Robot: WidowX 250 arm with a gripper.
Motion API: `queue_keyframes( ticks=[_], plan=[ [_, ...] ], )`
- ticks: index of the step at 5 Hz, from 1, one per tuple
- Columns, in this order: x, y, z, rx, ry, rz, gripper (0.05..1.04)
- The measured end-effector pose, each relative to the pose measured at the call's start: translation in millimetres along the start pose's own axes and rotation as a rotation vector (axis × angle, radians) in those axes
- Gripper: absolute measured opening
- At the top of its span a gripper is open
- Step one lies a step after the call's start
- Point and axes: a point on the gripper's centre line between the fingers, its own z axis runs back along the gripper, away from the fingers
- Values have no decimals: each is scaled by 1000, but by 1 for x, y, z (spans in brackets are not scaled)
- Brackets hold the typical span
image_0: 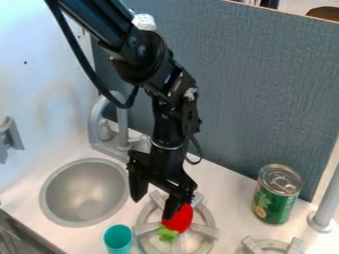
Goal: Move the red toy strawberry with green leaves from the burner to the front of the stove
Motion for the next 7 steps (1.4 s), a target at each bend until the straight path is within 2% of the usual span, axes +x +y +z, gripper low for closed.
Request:
queue_keyframes(
  ticks=[1,2,3,4,5,7],
  plan=[
    [-3,-1,-9,4,33,1,998],
    [21,-1,-2,1,-42,24,998],
    [35,-3,-7,-4,-63,55,998],
    [45,-2,-22,19,-53,113,998],
    [55,-3,-37,31,-17,155,998],
    [63,-12,-56,-6,19,164,998]
  ],
)
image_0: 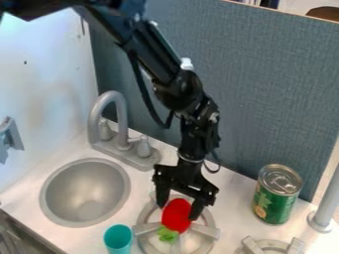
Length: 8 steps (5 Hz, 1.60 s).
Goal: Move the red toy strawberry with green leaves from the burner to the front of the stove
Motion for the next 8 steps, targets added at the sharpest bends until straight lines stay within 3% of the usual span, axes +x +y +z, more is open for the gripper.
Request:
queue_keyframes(
  ticks=[2,3,4,5,6,8],
  plan=[
    [-3,0,-18,10,47,17,945],
    [-4,2,-18,24,47,22,748],
    [-11,5,-8,29,37,36,648],
    [-17,8,19,42,-29,19,619],
    [-31,-24,43,99,-98,-106,613],
    [-55,-56,29,13,-13,-269,613]
  ],
)
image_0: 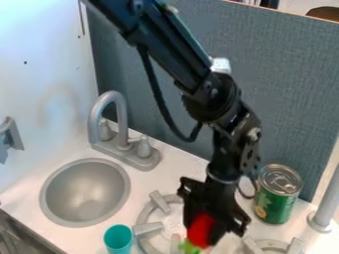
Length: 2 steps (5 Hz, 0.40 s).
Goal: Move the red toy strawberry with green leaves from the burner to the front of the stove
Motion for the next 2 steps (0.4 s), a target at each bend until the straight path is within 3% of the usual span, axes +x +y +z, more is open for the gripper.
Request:
queue_keyframes(
  ticks=[2],
  plan=[
    [-18,-9,-30,-18,101,-37,613]
  ],
)
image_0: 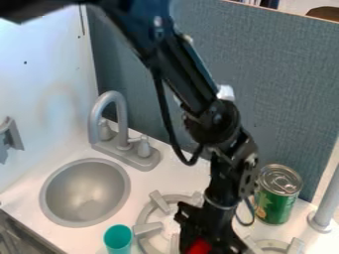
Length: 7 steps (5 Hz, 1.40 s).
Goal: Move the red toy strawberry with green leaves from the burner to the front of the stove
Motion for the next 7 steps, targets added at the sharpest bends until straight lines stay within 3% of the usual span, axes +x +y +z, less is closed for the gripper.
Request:
queue_keyframes(
  ticks=[2,3,4,5,6,7],
  plan=[
    [11,-2,-22,4,29,-8,613],
    [12,-3,-22,2,18,13,690],
    [2,-2,-26,-11,26,29,965],
    [0,-3,-9,-38,-32,32,1008],
    [-4,-3,-8,-44,-32,31,1004],
    [-12,5,28,-45,-118,47,1003]
  ],
)
